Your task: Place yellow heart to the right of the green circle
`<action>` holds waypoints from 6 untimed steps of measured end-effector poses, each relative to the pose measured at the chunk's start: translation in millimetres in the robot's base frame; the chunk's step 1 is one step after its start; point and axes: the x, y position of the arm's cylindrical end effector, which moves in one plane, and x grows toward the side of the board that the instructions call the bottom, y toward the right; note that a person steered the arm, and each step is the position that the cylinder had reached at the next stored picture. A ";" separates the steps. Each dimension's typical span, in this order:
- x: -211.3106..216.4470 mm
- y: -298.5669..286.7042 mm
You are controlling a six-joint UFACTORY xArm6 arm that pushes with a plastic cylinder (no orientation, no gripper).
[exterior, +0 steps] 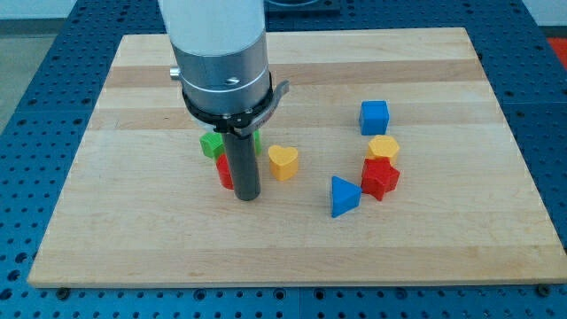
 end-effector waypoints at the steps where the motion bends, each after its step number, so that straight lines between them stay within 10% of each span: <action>1: -0.6 2.5; 6: -48.2 47.3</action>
